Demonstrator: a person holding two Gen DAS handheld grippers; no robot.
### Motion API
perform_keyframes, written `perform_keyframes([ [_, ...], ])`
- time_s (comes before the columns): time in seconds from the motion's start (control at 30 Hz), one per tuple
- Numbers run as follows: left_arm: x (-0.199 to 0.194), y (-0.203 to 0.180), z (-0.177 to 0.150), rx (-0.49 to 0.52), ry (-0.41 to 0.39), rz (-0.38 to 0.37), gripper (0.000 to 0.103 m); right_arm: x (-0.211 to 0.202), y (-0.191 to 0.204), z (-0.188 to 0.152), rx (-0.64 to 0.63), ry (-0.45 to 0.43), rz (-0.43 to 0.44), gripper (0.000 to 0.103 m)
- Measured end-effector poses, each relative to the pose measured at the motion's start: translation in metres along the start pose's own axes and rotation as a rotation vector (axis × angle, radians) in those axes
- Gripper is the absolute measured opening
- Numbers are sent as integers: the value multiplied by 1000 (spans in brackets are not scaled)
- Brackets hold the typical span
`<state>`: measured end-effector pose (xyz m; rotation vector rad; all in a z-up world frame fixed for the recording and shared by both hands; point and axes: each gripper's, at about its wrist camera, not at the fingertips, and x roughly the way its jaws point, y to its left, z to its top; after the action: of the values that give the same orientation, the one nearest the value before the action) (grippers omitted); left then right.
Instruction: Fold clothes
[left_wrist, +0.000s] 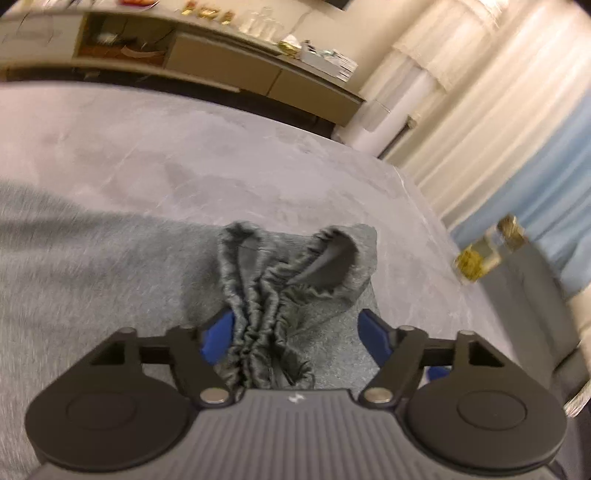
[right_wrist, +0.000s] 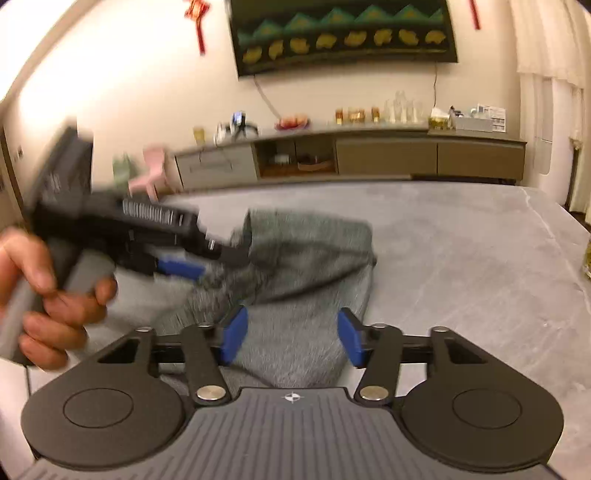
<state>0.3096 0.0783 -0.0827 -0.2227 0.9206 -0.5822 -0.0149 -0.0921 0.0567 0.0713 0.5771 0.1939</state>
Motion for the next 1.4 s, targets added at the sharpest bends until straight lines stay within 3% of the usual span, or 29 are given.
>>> perform_keyframes([
  [0.13, 18, -25, 4, 141, 25, 130, 80, 10, 15, -10, -74, 59, 2, 48],
  [0.17, 24, -26, 5, 165, 29, 186, 71, 11, 18, -12, -91, 71, 6, 48],
  [0.2, 29, -24, 7, 175, 32, 248, 45, 12, 21, -14, -107, 83, 10, 47],
  [0.23, 32, -16, 10, 133, 31, 268, 40, 13, 25, -16, -123, 95, 14, 46],
  [0.3, 31, 9, 18, -37, 22, 221, 39, 15, 31, -21, -155, 120, 23, 44],
  [0.37, 22, 16, 19, -59, 26, 201, 41, 17, 37, -25, -187, 144, 31, 44],
  [0.47, -6, 5, 14, 43, -2, 185, 46, 19, 45, -31, -227, 175, 43, 45],
  [0.63, -13, -41, 32, 215, -82, 183, 55, -2, 20, -8, -68, 59, 18, 46],
  [0.7, 6, -58, 41, 282, -71, 193, 57, 0, 11, -4, 4, 42, -21, 46],
  [0.77, 41, -66, 46, 340, -25, 249, 56, 8, 5, -5, 52, 66, -43, 46],
  [0.8, 58, -62, 48, 337, 0, 321, 45, 13, 4, -8, 58, 91, -37, 46],
  [0.87, 78, -43, 51, 273, 34, 426, 41, 18, 10, -19, 13, 139, -34, 47],
  [0.9, 80, -28, 52, 212, 32, 449, 44, 20, 12, -24, -7, 161, -32, 47],
  [0.97, 68, -7, 51, 92, 11, 418, 45, 14, 14, -26, -12, 175, -12, 48],
  [1.03, 45, -1, 46, 34, -20, 363, 46, 7, 15, -28, -17, 190, 9, 48],
  [1.13, -1, -10, 29, 68, -67, 269, 55, -4, 8, -25, 26, 182, -2, 52],
  [1.17, -14, -14, 20, 87, -68, 235, 61, -8, 2, -24, 63, 165, -10, 59],
  [1.27, -15, -30, -12, 140, 10, 189, 60, -13, -9, -22, 150, 154, -5, 64],
  [1.33, -7, -41, -34, 182, 51, 207, 45, -6, -2, -25, 128, 181, 0, 64],
  [1.4, -10, -40, -41, 138, 34, 189, 27, -1, 4, -28, 103, 205, 2, 60],
])
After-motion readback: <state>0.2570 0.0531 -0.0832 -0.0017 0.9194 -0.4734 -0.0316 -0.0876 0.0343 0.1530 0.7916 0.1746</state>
